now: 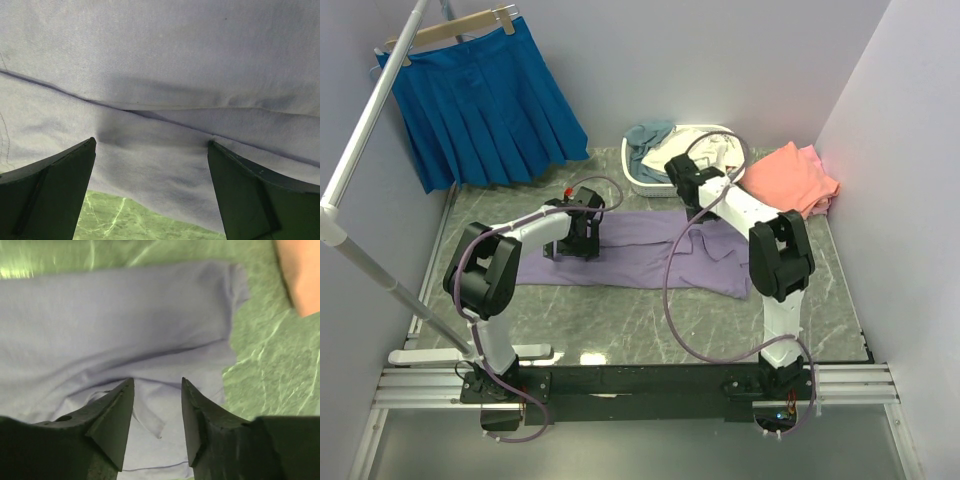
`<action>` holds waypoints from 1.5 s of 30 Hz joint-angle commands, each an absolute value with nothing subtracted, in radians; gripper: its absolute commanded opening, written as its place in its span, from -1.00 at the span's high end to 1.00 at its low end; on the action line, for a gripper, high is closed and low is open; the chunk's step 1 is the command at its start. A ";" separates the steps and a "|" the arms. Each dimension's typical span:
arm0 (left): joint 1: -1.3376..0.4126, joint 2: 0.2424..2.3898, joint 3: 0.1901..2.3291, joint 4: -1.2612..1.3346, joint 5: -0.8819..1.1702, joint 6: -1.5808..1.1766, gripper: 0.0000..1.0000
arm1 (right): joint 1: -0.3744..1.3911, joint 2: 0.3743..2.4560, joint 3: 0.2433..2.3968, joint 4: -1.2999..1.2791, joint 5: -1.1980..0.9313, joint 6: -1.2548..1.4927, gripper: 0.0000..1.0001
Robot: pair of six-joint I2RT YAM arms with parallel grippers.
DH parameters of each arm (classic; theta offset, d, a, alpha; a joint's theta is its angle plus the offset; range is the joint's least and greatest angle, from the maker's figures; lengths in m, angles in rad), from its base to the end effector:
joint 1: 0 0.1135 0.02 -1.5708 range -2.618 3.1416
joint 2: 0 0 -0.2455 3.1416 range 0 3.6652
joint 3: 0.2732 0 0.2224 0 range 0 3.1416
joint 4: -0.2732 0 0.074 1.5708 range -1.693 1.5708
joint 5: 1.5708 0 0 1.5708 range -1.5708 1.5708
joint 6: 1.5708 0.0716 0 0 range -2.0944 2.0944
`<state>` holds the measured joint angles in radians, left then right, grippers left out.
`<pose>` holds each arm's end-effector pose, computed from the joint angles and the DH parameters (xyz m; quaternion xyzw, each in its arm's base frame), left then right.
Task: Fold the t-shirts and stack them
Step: Fold the tshirt
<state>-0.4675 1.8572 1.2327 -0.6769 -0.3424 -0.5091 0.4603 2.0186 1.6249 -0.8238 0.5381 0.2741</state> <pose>0.3106 -0.1299 0.1361 -0.0432 0.9758 0.0870 0.1961 0.3693 0.1421 0.1809 -0.0417 0.9493 -0.1834 0.2521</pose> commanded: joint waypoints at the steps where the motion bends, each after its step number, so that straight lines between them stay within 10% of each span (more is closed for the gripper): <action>1: -0.485 1.902 1.209 -0.701 -0.357 -0.514 -0.99 | 0.440 1.974 1.680 -0.839 0.565 0.287 -0.01; 15: -0.508 1.902 1.216 -0.695 -0.345 -0.509 -0.99 | 0.440 1.769 1.236 -0.583 -0.030 0.374 -0.01; 45: -0.517 1.934 1.212 -0.701 -0.370 -0.512 -0.99 | 0.434 2.055 1.592 -0.538 -0.144 0.336 -0.10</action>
